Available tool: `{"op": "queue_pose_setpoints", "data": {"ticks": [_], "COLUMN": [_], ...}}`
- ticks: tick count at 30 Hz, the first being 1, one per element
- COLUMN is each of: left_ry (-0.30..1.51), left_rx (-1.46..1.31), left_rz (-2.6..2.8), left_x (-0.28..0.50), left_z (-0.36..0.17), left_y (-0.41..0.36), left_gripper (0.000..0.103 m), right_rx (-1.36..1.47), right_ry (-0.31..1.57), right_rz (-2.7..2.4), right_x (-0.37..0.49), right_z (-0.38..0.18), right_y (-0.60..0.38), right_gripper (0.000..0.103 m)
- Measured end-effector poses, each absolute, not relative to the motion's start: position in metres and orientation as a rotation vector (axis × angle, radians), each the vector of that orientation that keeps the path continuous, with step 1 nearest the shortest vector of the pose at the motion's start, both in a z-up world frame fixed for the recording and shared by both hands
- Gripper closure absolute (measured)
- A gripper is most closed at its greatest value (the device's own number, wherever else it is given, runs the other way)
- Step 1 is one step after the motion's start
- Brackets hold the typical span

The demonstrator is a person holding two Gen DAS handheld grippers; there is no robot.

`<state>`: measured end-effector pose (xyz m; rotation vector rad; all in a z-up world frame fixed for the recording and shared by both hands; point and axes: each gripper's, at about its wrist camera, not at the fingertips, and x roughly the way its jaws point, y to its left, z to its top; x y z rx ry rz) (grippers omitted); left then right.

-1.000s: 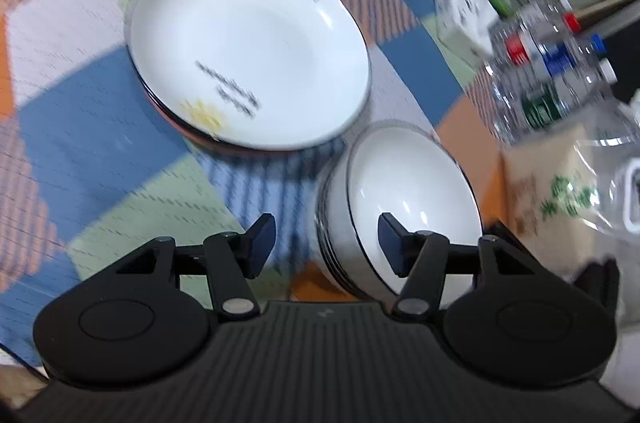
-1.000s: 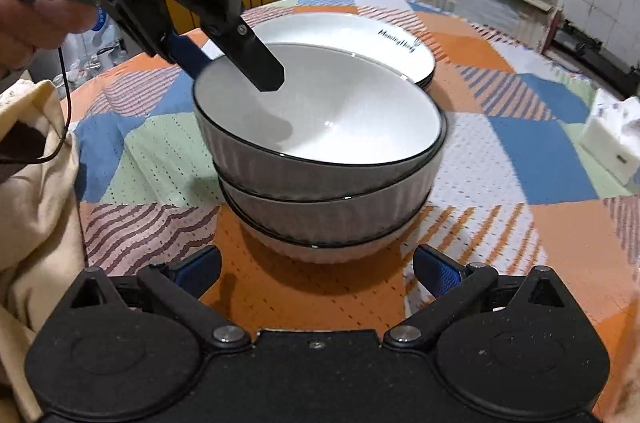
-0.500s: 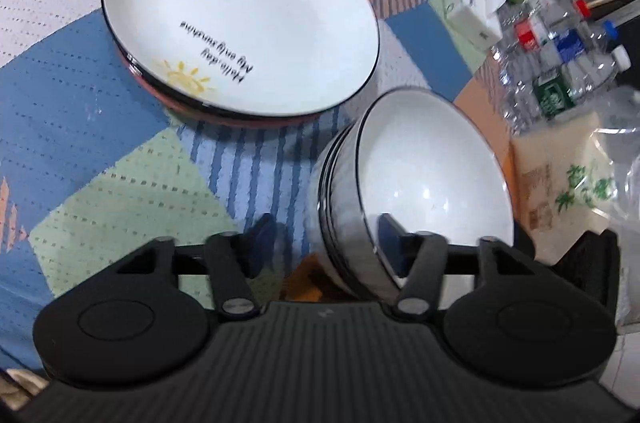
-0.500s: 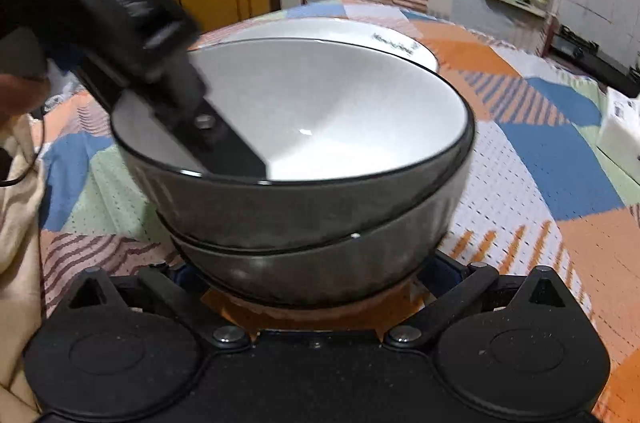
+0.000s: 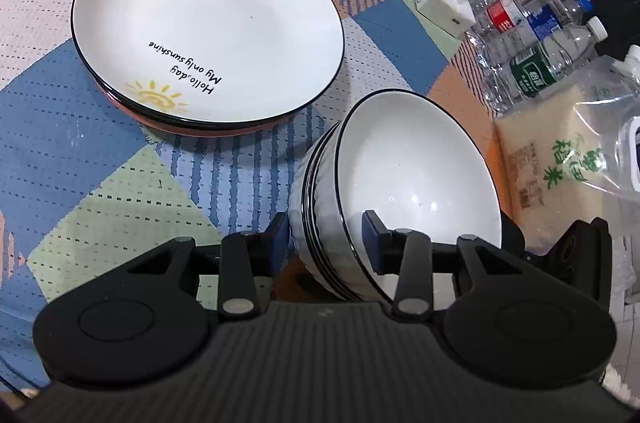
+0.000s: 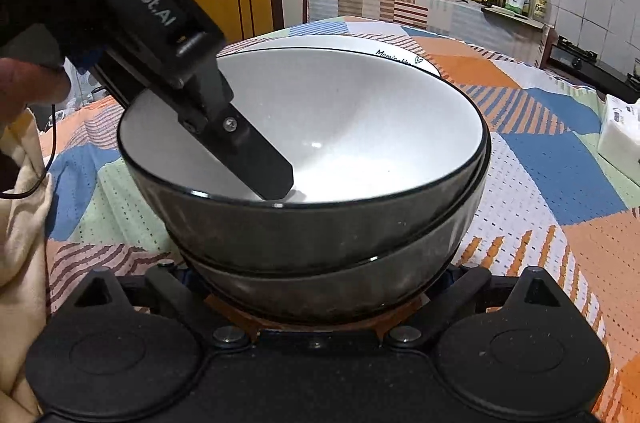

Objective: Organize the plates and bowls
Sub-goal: 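Grasp the rims of the nested bowls with the left gripper and lift, then lower the nested bowls onto the Morning Honey plate and open the left gripper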

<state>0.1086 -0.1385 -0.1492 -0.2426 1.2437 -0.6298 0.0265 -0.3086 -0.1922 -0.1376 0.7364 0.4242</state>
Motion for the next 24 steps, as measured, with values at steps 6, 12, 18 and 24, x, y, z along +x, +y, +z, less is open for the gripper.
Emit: {"op": "queue_pose_setpoints", "data": {"ticks": [6,12,18,24], "left_ry": [1.196,1.123,1.076,1.093], "left_rx": [-0.247,-0.243,-0.252,-0.260], "left_rz": [-0.667,-0.621,-0.551,-0.496], "left_x": [0.110,0.124,0.152,0.192], "left_z": [-0.120,-0.080,-0.059,-0.059], "left_y": [-0.128,-0.107,-0.084,-0.072], "left_gripper": [0.066,0.065,0.065,0.065], "right_rx": [-0.157,-0.148,-0.125,-0.134], "right_ry": [0.677,0.613,0.576,0.574], "right_rz": [0.400,0.399,0.423,0.447], "right_x": [0.018,0.032,0.070,0.108], "right_z": [-0.172,-0.143,-0.124,-0.126], "right_y": [-0.304,-0.292,-0.272,-0.257], "right_gripper": [0.004,0.004,0.004,0.004]}}
